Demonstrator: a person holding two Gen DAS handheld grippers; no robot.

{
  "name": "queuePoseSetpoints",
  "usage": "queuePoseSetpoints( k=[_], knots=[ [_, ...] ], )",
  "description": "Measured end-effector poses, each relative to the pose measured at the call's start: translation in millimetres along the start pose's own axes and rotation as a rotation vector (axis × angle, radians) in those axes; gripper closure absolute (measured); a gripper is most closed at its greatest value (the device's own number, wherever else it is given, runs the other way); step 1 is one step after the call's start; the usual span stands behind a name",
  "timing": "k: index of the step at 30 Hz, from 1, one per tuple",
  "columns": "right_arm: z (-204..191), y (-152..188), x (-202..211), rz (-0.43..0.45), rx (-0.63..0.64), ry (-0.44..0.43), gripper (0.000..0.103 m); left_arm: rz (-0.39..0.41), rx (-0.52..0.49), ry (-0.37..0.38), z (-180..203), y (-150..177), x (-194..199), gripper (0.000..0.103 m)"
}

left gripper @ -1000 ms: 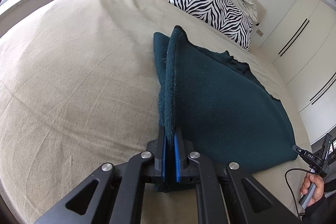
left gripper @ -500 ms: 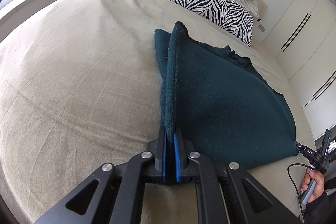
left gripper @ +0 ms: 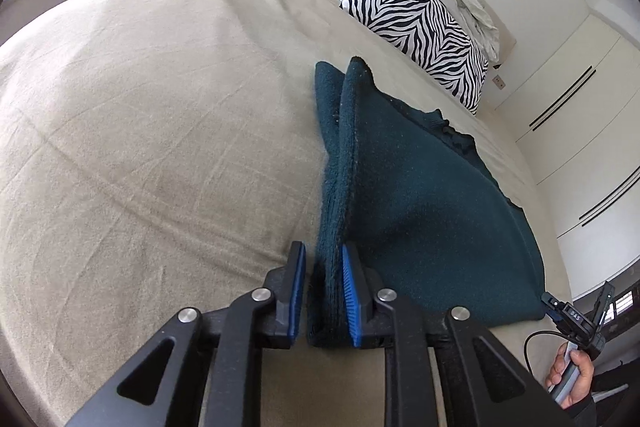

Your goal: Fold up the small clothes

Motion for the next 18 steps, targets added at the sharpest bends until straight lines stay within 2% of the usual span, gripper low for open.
queuePoseSetpoints(
  k=[1,3,5,7,8,9,12,14,17,18],
  knots=[
    [4,-3,8,0.020,-0.027,-0.005,0.055,0.023,-0.014,-0.026,1,-5,6,0.079],
    [7,-12,28,0.074,-0.040,-0.005,0.054,0.075,-0.099,-0.121,11,-17,18,0.079],
    [-3,-23,44,0.111,-0.023,-0.048,0.054,0.101,-0.199,-0.165,31,-32,21,0.079],
    [-27,-37,53,0.112,-0.002,-0.140,0.054,0.114,-0.299,-0.188,57,-45,15,0.071],
    [-44,-44,54,0.107,0.012,-0.198,0.054,0.107,-0.347,-0.201,70,-50,6,0.059],
    [-64,-50,54,0.098,0.023,-0.257,0.054,0.099,-0.382,-0.203,82,-55,-4,0.055],
    [-128,-67,39,0.028,0.026,-0.439,0.054,0.085,-0.455,-0.209,108,-72,-42,0.055],
    [-170,-75,21,-0.030,0.021,-0.510,0.054,0.062,-0.515,-0.253,119,-77,-70,0.055],
    [-222,-79,-12,-0.143,-0.014,-0.633,0.054,-0.009,-0.538,-0.337,108,-77,-109,0.055],
    [-235,-79,-24,-0.170,-0.027,-0.642,0.054,-0.053,-0.522,-0.364,97,-73,-120,0.055]
  ],
)
Point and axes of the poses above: each gripper's, at about its wrist camera, not at the fingertips, and x roughly against the way its jaws point, z to its right, y to its underside, the point moved 8 cm from there along -x, roughly the way its jaws point, and after that the axes turned 11 degrees about y, right-handed, at the moved point
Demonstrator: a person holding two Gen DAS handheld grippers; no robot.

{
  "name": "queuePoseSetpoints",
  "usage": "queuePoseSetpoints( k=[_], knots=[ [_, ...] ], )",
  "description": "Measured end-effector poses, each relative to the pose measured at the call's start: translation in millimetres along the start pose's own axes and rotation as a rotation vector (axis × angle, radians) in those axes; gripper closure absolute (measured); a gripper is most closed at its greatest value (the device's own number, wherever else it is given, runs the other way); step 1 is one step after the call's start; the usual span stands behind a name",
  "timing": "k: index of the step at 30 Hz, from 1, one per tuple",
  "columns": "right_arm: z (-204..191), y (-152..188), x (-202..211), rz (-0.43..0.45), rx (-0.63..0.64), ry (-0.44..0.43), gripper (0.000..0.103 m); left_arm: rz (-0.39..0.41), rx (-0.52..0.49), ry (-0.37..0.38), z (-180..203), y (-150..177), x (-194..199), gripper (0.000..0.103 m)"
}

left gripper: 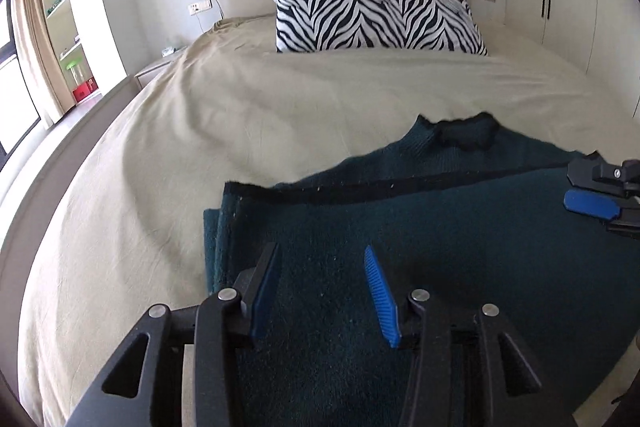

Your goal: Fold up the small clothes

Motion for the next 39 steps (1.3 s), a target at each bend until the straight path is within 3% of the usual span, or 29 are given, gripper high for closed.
queuePoseSetpoints(
  k=[1,3,6,7,11,13,16,18,21,26,28,30,32,35,39],
  knots=[
    [-3,2,-16,-0.017,-0.009,0.008,0.054,-0.046,0.018,0.004,-3,9,-12,0.055],
    [7,0,-38,-0.024,-0.027,0.038,0.055,-0.026,0.026,0.016,-8,15,-16,0.052],
    [27,-15,-41,0.024,-0.090,-0.005,0.066,-0.024,0.014,0.003,-7,18,-16,0.050],
    [38,-22,-37,0.049,-0.109,0.005,0.071,-0.022,0.016,0.004,-7,19,-17,0.050],
    [103,-42,-8,0.135,-0.257,0.040,0.073,-0.007,0.016,0.005,-7,22,-17,0.050],
    [135,-48,13,0.178,-0.334,0.087,0.077,-0.004,0.009,-0.002,-7,22,-17,0.049],
    [158,-47,48,0.226,-0.372,0.209,0.074,0.000,0.005,-0.012,-6,23,-16,0.049],
    [150,-41,66,0.226,-0.345,0.187,0.074,0.003,0.002,-0.018,-5,24,-16,0.049],
    [108,-14,79,0.178,-0.271,0.076,0.074,0.006,-0.005,-0.027,-4,24,-15,0.049],
    [7,70,39,-0.033,-0.086,-0.091,0.073,0.009,0.002,-0.019,-6,23,-14,0.049],
    [-13,103,15,-0.128,-0.017,-0.109,0.073,0.011,0.039,0.004,-8,24,-9,0.050],
    [-5,123,-6,-0.175,0.008,-0.037,0.074,-0.002,0.098,0.041,-7,28,4,0.054],
    [12,120,-1,-0.140,-0.062,-0.089,0.077,-0.002,0.146,0.122,5,34,23,0.059],
    [55,103,30,-0.021,-0.184,-0.043,0.077,-0.010,0.195,0.270,41,47,44,0.059],
    [110,91,73,0.099,-0.363,0.027,0.075,-0.059,0.142,0.335,94,68,42,0.059]
  ],
)
Point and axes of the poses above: each gripper's, at about its wrist camera, not at the fingertips, and x roughly against the way its jaws point, z to its right, y to its underside, the point moved 8 cm from there along -x, roughly the way its jaws point, and after that the axes turned 11 degrees about y, right-handed, at the moved point
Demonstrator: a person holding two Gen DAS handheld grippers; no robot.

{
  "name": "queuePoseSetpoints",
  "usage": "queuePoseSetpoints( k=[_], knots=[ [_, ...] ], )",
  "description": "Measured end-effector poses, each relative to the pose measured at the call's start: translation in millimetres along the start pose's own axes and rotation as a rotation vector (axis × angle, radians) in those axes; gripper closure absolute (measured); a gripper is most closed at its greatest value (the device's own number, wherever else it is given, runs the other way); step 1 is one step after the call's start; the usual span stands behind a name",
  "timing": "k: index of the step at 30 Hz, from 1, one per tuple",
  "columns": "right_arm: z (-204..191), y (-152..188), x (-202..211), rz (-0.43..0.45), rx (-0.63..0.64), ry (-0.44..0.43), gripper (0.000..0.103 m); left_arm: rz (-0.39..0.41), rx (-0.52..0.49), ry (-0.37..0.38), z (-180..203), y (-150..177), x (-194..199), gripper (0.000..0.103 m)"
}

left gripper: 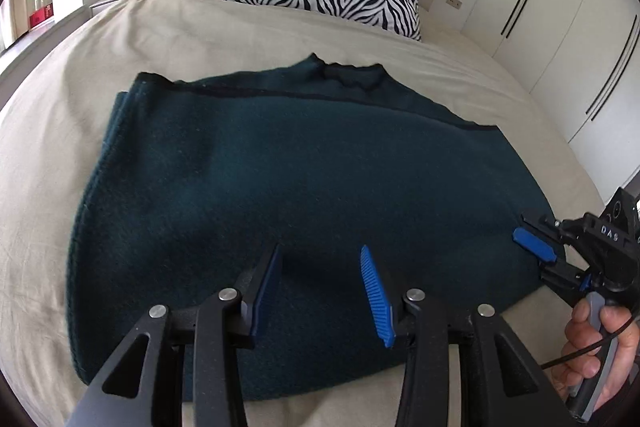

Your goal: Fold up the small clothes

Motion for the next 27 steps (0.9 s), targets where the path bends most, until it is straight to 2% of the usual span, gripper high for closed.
queuePoseSetpoints(
  k=[3,6,9,10,11,13,15,20,21,22,24,27],
  knots=[
    [5,-6,28,0.050,-0.023,0.000,0.070,-0.005,-0.017,-0.036,4,12,-11,0.059],
    [-26,22,22,-0.062,0.055,-0.101,0.069,0.012,0.004,-0.032,-3,14,-7,0.064],
    [-57,63,-3,-0.174,0.156,-0.144,0.070,0.027,0.047,-0.004,-19,15,5,0.065],
    [-60,72,-13,-0.213,0.170,-0.148,0.069,0.034,0.068,0.007,-29,16,10,0.065],
    [-58,78,-23,-0.243,0.170,-0.143,0.065,0.041,0.086,0.018,-38,17,15,0.069],
    [-47,77,-30,-0.250,0.131,-0.153,0.065,0.055,0.119,0.044,-54,20,24,0.075],
    [-34,66,-22,-0.225,0.066,-0.192,0.065,0.071,0.139,0.046,-69,23,35,0.078],
    [23,19,23,-0.068,-0.046,-0.147,0.065,0.109,0.206,0.051,-100,32,61,0.081],
    [34,11,35,-0.036,-0.069,-0.135,0.065,0.128,0.220,0.012,-106,33,71,0.072],
    [45,4,49,-0.004,-0.087,-0.123,0.065,0.159,0.232,0.004,-111,32,83,0.068],
    [62,-6,76,0.063,-0.104,-0.078,0.064,0.215,0.276,0.011,-121,31,102,0.052],
    [70,-6,106,0.094,-0.104,-0.076,0.060,0.221,0.347,0.032,-139,29,107,0.047]
  ],
)
Point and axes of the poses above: each gripper's, at about its wrist camera, not at the fingertips, and x roughly against the way its jaws point, z to its right, y to its underside, the point moved 8 cm from there along -x, roughly the way its jaws point, and after that the axes turned 11 degrees about y, right-handed, at the moved point
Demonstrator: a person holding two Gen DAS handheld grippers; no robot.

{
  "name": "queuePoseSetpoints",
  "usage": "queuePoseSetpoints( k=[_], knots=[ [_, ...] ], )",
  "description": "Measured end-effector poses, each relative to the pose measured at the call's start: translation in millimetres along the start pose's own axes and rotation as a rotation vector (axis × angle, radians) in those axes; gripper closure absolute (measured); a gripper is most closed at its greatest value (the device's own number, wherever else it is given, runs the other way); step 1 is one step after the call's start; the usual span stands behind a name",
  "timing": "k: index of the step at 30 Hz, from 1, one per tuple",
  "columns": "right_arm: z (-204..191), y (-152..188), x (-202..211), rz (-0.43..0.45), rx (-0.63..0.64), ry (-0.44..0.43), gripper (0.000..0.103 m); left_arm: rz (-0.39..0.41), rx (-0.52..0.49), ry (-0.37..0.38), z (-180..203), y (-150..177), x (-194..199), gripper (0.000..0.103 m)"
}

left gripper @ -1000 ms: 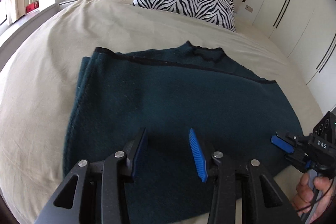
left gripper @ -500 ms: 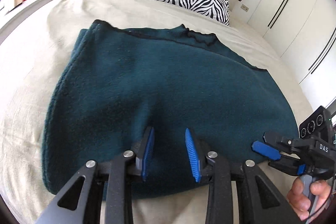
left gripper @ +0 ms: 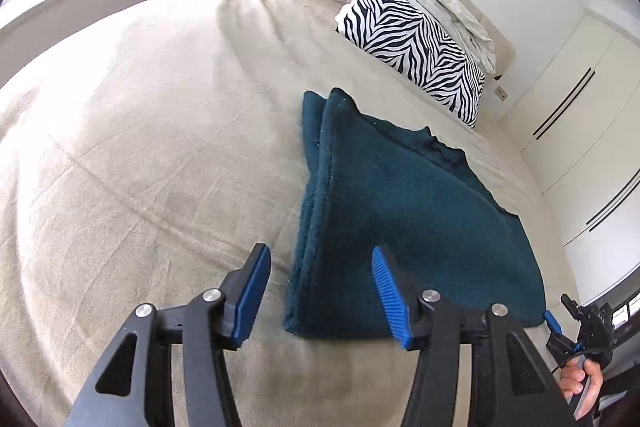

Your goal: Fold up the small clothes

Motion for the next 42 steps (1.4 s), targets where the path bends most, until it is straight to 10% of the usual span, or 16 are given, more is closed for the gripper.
queuePoseSetpoints(
  k=[16,22,26,42],
  knots=[
    [-159,80,-75,-0.269,0.266,-0.187,0.060,-0.163,0.285,0.232,-20,-32,-73,0.049],
    [-204,99,-132,-0.367,0.305,-0.181,0.060,-0.218,0.303,0.256,-16,-25,-81,0.069],
    [-224,122,-168,-0.445,0.331,-0.183,0.060,-0.235,0.295,0.256,-17,-22,-84,0.083],
    [-228,156,-274,-0.534,0.371,-0.051,0.065,-0.193,0.212,0.270,30,-40,-73,0.087]
  ],
)
Point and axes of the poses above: each gripper's, at about its wrist camera, not at the fingertips, and x roughly against the way its jaws point, z to its right, y to its underside, the point moved 8 cm from there along -x, roughly the way its jaws point, and after that the axes turned 11 degrees about y, right-handed, at the moved point
